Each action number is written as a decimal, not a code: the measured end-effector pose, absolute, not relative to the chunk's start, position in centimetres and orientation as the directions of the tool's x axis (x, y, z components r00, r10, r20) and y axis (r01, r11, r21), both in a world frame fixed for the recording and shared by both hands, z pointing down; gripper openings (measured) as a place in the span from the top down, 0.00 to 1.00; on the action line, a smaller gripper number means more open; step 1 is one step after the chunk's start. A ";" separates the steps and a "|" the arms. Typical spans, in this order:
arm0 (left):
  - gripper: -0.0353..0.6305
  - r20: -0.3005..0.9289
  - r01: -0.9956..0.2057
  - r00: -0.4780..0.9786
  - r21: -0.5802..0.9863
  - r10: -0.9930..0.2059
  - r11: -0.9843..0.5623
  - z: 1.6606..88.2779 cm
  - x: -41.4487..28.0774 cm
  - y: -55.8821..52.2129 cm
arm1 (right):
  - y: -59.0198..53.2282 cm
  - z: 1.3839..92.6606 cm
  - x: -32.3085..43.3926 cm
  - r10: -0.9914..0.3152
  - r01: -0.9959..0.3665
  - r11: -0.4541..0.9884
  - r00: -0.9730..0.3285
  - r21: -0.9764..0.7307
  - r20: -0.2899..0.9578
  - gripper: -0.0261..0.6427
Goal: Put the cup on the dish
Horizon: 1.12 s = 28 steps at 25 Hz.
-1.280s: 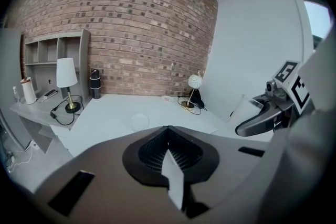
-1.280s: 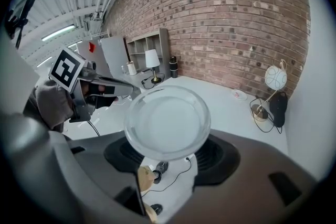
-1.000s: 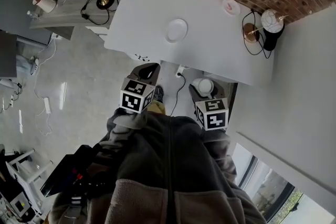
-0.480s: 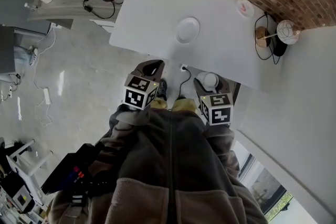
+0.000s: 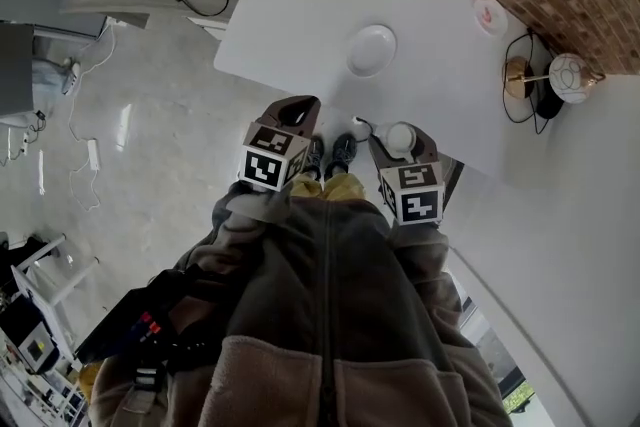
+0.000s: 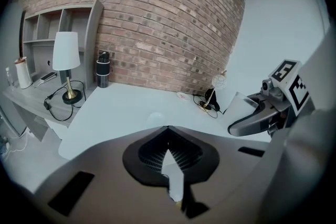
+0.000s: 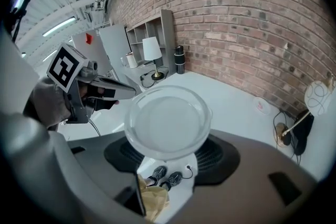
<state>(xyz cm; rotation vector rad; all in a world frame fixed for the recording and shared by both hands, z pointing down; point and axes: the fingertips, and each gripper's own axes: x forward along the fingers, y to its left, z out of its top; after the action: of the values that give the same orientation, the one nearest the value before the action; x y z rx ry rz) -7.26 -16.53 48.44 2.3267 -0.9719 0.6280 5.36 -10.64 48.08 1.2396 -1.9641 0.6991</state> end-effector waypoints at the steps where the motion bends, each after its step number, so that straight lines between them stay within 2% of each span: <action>1: 0.94 0.599 -0.752 0.625 0.293 -0.500 -0.590 48.8 -7.2 -16.8 | -11.1 48.3 5.3 -0.535 -0.909 0.409 -0.306 -0.075 0.788 0.58; 15: 0.94 0.683 -0.802 0.543 0.250 -0.489 -0.542 55.0 -4.4 -19.5 | -16.5 54.5 6.3 -0.507 -0.876 0.475 -0.349 -0.082 0.788 0.58; 28: 0.94 0.749 -0.860 0.445 0.204 -0.491 -0.468 60.5 -5.6 -21.0 | -21.6 60.8 7.4 -0.503 -0.857 0.511 -0.363 -0.068 0.784 0.58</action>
<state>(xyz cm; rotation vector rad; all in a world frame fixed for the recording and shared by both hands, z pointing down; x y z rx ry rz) -5.60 -20.98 60.54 2.1225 -1.1280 0.8340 7.42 -21.62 60.84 1.1087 -2.0298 0.6237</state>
